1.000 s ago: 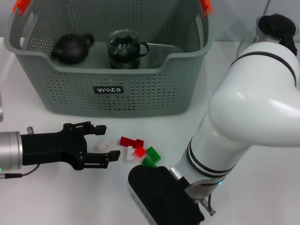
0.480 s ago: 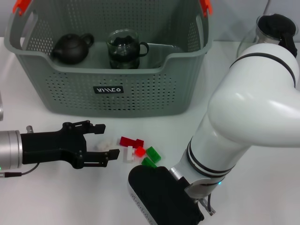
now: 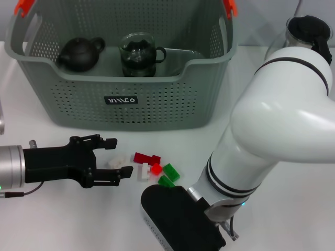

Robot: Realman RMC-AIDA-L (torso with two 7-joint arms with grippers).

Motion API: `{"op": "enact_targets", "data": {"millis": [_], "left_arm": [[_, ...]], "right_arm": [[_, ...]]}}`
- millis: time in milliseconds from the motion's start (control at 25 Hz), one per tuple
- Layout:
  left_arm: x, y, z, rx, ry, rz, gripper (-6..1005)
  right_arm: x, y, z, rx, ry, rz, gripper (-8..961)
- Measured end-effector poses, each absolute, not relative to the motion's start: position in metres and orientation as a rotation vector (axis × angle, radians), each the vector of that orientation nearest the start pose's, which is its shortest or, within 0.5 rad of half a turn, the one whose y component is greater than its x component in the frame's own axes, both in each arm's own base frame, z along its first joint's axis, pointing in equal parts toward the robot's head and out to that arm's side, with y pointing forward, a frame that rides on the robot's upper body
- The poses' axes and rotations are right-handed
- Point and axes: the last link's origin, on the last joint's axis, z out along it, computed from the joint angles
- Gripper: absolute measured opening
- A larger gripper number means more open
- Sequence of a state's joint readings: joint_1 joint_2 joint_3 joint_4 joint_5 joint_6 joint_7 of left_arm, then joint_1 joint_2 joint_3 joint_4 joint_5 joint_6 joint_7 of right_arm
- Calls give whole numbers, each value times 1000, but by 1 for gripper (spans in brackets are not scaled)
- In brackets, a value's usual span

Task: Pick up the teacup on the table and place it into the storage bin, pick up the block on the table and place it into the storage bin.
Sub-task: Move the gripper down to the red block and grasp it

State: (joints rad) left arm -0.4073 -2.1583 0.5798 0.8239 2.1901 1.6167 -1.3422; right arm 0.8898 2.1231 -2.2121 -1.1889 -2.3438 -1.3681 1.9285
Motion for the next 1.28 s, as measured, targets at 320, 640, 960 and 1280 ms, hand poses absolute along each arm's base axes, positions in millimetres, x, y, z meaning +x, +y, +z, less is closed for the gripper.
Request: {"op": "enact_targets", "data": {"millis": [320,640,960,1280], "left_arm": [[-296,289,-1,-2717,-657,-534,873],[-296,289,-1,-2716,-658,-532,873],[-296,289,-1,-2716,-658,-533,873],[-296,289,-1,-2716,-657,-533,873]], "right_arm": [[102,264,-152,-3079,-1080,-940,731],[105,265,-152,-3082,-1070,-950,730],[105,265,-153,-3083,-1057,-951,730],[104,266,-153,-3082,-1025,-946,672]]}}
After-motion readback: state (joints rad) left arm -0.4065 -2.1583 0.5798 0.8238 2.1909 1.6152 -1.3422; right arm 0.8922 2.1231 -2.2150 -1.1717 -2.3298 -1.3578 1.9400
